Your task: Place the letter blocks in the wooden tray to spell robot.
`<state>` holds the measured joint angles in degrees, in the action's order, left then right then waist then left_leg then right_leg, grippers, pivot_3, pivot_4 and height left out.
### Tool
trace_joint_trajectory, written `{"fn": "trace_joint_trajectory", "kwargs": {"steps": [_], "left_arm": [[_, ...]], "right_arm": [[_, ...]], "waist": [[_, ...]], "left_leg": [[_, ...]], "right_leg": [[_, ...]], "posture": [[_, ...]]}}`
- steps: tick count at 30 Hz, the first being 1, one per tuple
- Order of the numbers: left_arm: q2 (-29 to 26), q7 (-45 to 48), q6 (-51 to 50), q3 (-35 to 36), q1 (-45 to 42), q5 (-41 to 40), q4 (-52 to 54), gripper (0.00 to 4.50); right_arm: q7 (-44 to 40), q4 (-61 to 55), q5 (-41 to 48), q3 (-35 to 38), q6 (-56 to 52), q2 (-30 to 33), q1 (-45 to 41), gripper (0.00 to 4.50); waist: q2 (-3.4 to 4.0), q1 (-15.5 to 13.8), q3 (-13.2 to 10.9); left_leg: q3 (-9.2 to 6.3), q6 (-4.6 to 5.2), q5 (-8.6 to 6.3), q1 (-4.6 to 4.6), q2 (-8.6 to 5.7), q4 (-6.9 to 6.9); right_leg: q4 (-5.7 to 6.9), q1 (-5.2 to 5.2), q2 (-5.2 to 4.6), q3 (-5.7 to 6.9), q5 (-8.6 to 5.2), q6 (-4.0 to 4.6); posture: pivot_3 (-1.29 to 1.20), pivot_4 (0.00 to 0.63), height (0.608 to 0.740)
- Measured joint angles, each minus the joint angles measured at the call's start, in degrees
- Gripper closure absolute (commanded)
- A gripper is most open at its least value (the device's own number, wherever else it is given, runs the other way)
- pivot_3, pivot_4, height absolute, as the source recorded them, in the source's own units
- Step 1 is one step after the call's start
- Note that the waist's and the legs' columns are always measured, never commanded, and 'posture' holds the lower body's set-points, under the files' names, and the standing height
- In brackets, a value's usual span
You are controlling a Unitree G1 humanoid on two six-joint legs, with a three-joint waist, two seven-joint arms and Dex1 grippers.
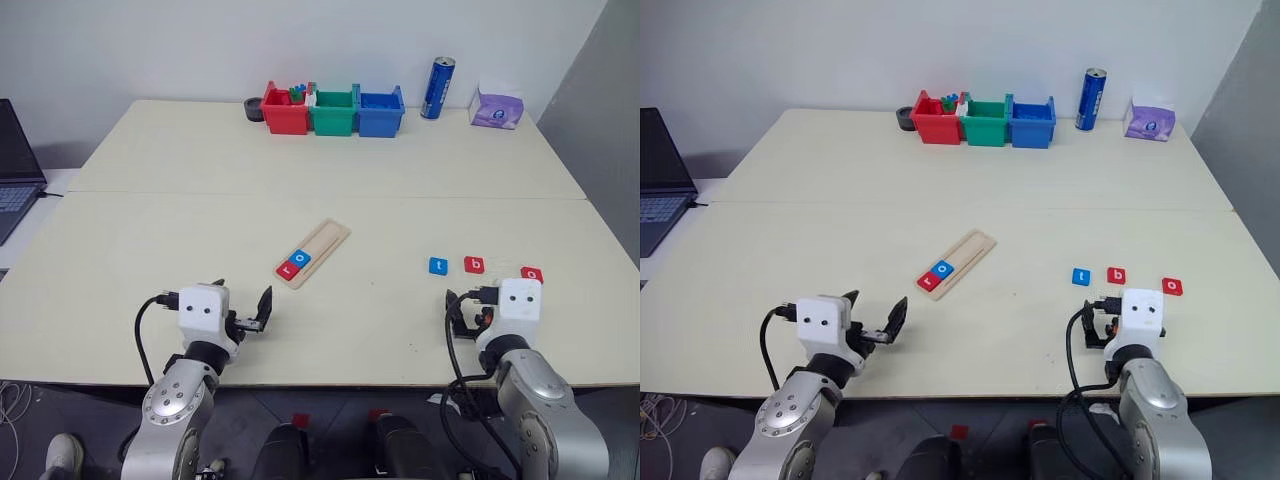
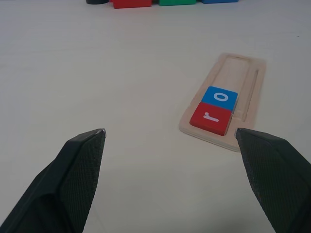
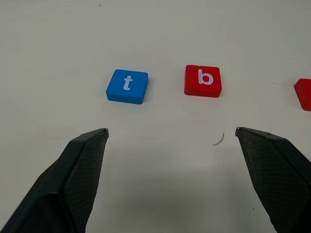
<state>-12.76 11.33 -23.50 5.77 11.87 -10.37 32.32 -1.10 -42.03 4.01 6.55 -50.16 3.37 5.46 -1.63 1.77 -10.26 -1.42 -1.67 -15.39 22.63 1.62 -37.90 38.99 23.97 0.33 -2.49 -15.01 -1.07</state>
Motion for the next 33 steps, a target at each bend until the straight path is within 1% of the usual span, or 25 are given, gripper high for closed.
{"fn": "trace_joint_trajectory", "kwargs": {"steps": [6, 13, 29, 31, 33], "left_arm": [[0.0, 1.8, 3.8, 0.1, -0.1, 0.0, -5.4, 0.00], [0.0, 3.1, 7.8, 0.9, 1.0, -0.6, -7.8, 0.00], [-0.1, 3.3, 7.7, 0.5, -0.6, -1.4, -8.1, 0.00], [-0.8, 3.9, 7.4, 0.0, -2.0, -1.4, -8.1, 0.00], [-2.9, 6.1, 6.6, -0.5, -3.7, -2.2, -8.1, 0.00]], "right_arm": [[0.4, 1.6, 0.0, 0.7, 1.0, 0.0, -1.8, 0.04], [0.2, 1.7, 0.0, 0.2, 1.0, 0.1, -1.7, 0.04], [-0.1, 2.3, 0.0, -0.1, 1.4, 1.9, -3.5, 0.04], [-0.5, 2.3, 0.0, 0.0, 1.5, 2.9, -5.0, 0.04], [-2.8, 2.3, 0.9, -0.2, 1.5, 4.8, -6.8, 0.04]], "waist": [[0.01, 0.0, 0.0], [0.01, 0.0, 0.0], [0.01, 0.0, 0.0], [0.01, 0.0, 0.0], [0.01, 0.0, 0.0]], "left_leg": [[-0.01, 0.00, 0.00, 0.01, -0.01, 0.00], [-0.02, 0.00, 0.00, 0.01, 0.02, 0.00], [-0.01, 0.00, 0.00, 0.01, -0.01, -0.01], [-0.01, 0.00, 0.00, 0.00, -0.04, -0.01], [0.01, 0.00, 0.00, -0.01, -0.05, -0.01]], "right_leg": [[0.00, 0.01, 0.03, 0.00, 0.00, 0.00], [0.00, 0.01, 0.03, -0.02, 0.00, 0.00], [0.00, 0.00, 0.04, -0.01, 0.00, 0.00], [0.01, 0.00, 0.05, 0.00, 0.01, 0.00], [0.01, 0.01, 0.08, 0.03, 0.01, 0.00]], "posture": [[0.00, 0.150, 0.740], [0.00, 0.150, 0.740], [0.00, 0.150, 0.740], [0.00, 0.150, 0.740], [0.00, 0.150, 0.740]]}}
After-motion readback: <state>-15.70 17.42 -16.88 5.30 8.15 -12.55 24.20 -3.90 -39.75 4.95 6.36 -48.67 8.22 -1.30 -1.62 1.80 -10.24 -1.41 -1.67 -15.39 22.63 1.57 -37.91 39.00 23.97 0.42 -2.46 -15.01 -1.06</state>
